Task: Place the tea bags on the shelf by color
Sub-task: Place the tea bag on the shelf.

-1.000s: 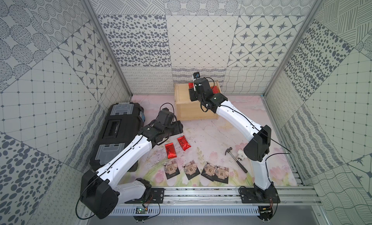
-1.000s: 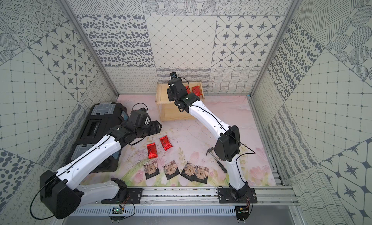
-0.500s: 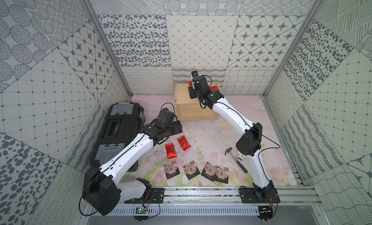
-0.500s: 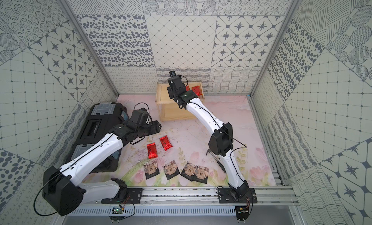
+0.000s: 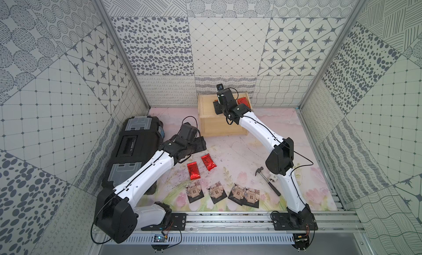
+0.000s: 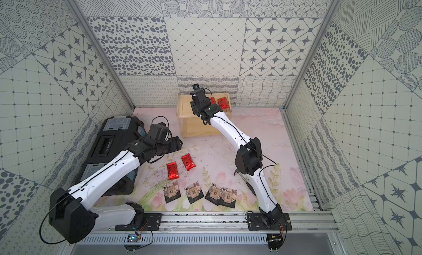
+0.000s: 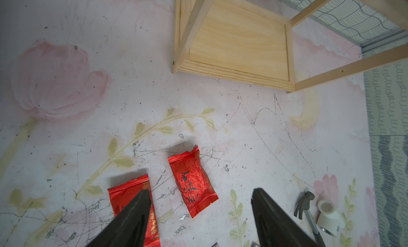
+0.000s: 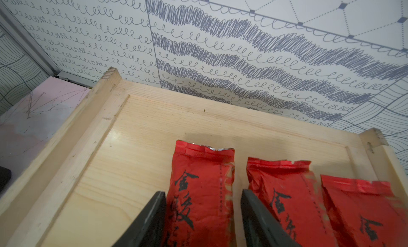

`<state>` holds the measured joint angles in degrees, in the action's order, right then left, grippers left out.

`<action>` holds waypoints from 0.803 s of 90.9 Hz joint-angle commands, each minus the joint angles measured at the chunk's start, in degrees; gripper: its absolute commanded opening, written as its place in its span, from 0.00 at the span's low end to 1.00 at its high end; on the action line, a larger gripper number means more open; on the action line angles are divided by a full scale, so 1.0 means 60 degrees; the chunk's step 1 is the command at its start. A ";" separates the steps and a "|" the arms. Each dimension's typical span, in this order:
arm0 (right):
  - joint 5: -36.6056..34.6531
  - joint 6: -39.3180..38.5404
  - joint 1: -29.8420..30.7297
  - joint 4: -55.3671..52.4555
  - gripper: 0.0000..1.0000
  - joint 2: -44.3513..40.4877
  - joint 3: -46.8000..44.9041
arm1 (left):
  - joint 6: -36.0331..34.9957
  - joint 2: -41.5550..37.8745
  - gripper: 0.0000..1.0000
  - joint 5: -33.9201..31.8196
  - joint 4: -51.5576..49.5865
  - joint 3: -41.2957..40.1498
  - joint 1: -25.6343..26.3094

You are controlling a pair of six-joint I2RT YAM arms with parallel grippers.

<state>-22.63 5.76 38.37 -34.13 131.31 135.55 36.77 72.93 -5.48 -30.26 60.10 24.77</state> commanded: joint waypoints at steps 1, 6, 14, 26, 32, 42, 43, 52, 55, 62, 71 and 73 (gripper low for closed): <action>-0.0138 0.0096 -0.0013 0.0151 0.59 -0.0044 0.0312 | -0.0140 0.0060 0.77 0.0204 0.0094 -0.0023 -0.0049; -0.0191 0.0066 -0.0010 0.0151 0.59 -0.0055 0.0378 | -0.0129 0.0072 0.77 0.0235 0.0107 -0.0024 -0.0056; -0.0268 -0.0046 -0.0003 0.0151 0.59 -0.0021 0.0535 | -0.0117 0.0070 0.77 0.0286 0.0107 -0.0023 -0.0072; -0.0214 -0.0493 0.0079 0.0153 0.63 0.0202 0.0983 | -0.0087 0.0036 0.77 0.0322 0.0112 -0.0050 -0.0086; -0.0370 -0.0945 0.0181 0.0156 0.69 0.0440 0.1335 | -0.0080 0.0030 0.77 0.0340 0.0110 -0.0067 -0.0086; -0.0550 -0.1324 0.0256 0.0050 0.76 0.0874 0.1880 | -0.0109 -0.0015 0.77 0.0355 0.0073 -0.0059 -0.0089; -0.0557 -0.1354 0.0263 0.0035 0.77 0.0913 0.1920 | -0.0109 -0.0013 0.77 0.0348 0.0075 -0.0064 -0.0088; -0.0776 -0.1627 0.0246 0.0010 0.82 0.1161 0.2167 | -0.0103 -0.0041 0.77 0.0329 0.0078 -0.0101 -0.0087; -0.0847 -0.1739 0.0249 0.0005 0.84 0.1235 0.2248 | -0.0097 -0.0040 0.77 0.0336 0.0067 -0.0123 -0.0092; -0.1003 -0.1932 0.0243 0.0005 0.86 0.1402 0.2384 | -0.0080 -0.0055 0.77 0.0356 0.0092 -0.0150 -0.0086; -0.1206 -0.2061 0.0240 0.0010 0.87 0.1526 0.2479 | -0.0058 -0.0072 0.77 0.0370 0.0111 -0.0171 -0.0073; -0.1219 -0.2059 0.0230 0.0006 0.87 0.1524 0.2485 | -0.0070 -0.0070 0.77 0.0370 0.0108 -0.0165 -0.0065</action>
<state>-27.55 -4.54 39.79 -34.74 139.28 148.55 36.82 72.97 -4.10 -30.22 59.40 24.53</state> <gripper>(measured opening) 0.867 0.768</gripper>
